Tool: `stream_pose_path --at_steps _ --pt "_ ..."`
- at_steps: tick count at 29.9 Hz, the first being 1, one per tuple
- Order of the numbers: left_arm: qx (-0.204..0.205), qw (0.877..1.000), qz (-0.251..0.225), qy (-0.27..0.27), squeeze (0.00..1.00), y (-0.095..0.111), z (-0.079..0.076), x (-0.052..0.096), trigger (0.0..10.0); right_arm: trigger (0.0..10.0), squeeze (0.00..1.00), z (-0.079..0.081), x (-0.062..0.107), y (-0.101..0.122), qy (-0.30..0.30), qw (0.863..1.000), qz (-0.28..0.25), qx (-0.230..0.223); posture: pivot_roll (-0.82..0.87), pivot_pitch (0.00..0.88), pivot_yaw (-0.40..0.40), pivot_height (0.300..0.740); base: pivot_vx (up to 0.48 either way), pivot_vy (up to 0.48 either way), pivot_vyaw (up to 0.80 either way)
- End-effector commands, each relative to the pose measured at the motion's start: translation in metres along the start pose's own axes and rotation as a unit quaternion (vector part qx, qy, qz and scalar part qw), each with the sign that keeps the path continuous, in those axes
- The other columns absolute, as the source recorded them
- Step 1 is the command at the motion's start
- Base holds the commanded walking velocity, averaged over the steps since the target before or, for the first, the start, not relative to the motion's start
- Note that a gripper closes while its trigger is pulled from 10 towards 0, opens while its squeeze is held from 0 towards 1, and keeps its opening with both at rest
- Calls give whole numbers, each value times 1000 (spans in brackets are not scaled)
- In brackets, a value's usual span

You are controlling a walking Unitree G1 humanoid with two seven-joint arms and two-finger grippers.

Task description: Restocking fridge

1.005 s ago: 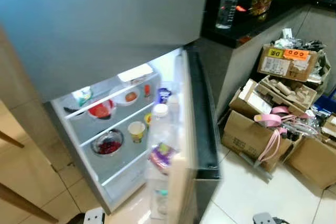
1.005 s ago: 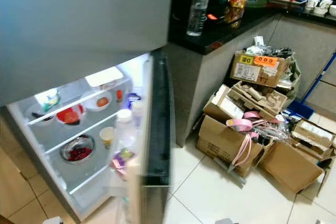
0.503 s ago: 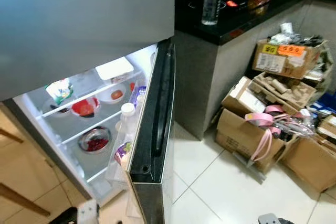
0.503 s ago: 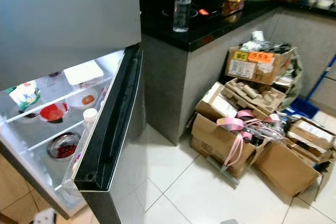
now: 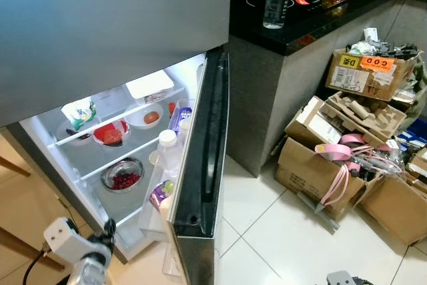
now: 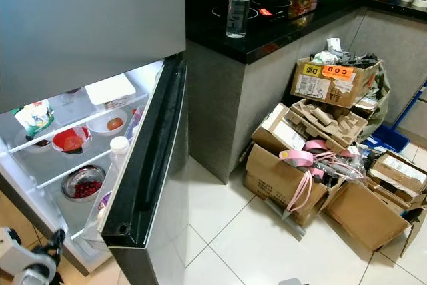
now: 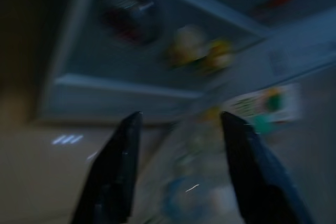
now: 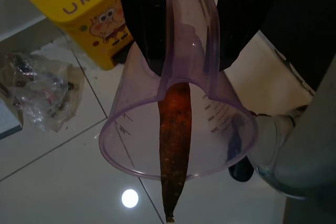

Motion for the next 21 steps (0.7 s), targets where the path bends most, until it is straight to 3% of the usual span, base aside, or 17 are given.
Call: stream_pose_path --at_steps 1,3,6,10,11,16,17,18,19,21 --pt "14 999 7 -50 0 -4 -18 -3 0 10000 0 -1 0 -1 -2 1000 0 -2 -99 0 -17 740 0 0 0" --pt "20 994 21 -104 0 -11 -39 -6 0 10000 0 0 0 -1 -1 1000 1 -2 -99 0 -17 740 0 0 0" --pt "23 991 28 -128 0 -14 -48 -6 0 10000 0 0 0 -2 -1 1000 1 -2 -99 0 -17 740 0 0 0" --pt "26 979 44 -197 0 -23 -73 -5 0 10000 0 0 0 -2 -2 1000 1 -1 -99 0 -18 740 0 0 0" --pt "23 973 52 -224 0 -26 -82 -3 9686 10000 0 0 0 -2 -2 1000 1 -1 -99 0 -18 740 0 0 0" --pt "-6 953 73 -294 0 -37 -109 0 10000 10000 0 0 0 -1 -2 1000 1 0 -98 0 -20 740 0 0 0" --pt "-10 945 80 -318 0 -40 -120 2 10000 10000 0 0 0 -1 -2 1000 0 0 -98 0 -20 740 0 0 0" --pt "-10 945 80 -318 0 -40 -120 2 10000 10000 0 0 0 -1 -2 1000 0 0 -98 0 -20 740 0 0 0" --pt "-14 935 89 -342 0 -45 -130 5 10000 10000 0 0 0 -1 -2 1000 0 1 -98 0 -20 740 0 0 0" --pt "-22 904 118 -410 0 -62 -159 15 10000 10000 0 -1 0 -1 -2 1000 0 1 -98 0 -25 740 0 0 0"
Point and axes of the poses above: a point about 5 cm out from each wrist's last joint towards the gripper, its own x axis pointing back from the gripper into the wrist, its own y axis along the axis of the wrist's last joint, z = x × y, the point moved 6 cm from there along -x, pointing out of the wrist towards the gripper
